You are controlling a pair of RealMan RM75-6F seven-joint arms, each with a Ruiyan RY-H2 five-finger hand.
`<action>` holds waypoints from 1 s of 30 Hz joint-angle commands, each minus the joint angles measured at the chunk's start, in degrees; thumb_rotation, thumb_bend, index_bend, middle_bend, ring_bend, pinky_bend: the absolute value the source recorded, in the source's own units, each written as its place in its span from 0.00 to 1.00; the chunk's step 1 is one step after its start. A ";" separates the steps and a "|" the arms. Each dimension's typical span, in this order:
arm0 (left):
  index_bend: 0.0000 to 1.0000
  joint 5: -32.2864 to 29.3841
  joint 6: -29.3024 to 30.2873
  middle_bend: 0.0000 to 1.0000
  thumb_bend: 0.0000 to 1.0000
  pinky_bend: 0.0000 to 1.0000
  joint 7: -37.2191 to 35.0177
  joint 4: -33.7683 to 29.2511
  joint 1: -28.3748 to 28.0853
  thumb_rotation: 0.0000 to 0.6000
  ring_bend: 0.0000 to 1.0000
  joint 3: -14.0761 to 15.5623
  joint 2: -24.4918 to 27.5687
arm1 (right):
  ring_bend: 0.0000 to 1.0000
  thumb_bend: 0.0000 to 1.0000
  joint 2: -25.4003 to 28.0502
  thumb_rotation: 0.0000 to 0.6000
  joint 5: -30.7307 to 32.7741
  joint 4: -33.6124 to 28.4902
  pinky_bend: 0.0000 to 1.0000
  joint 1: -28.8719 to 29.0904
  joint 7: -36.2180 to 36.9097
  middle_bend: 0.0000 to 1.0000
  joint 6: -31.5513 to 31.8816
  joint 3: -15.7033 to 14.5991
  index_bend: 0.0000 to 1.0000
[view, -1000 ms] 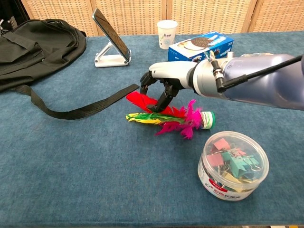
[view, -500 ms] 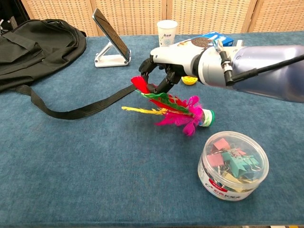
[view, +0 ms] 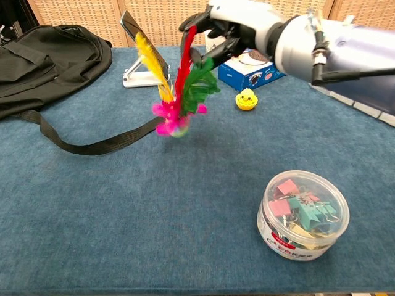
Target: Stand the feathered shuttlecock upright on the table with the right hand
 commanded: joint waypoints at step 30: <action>0.00 -0.02 -0.68 0.00 0.00 0.00 2.29 0.02 -0.44 1.00 0.00 0.32 -0.93 | 0.00 0.29 3.04 1.00 -12.77 11.56 0.00 -8.49 12.78 0.00 0.98 -2.74 0.00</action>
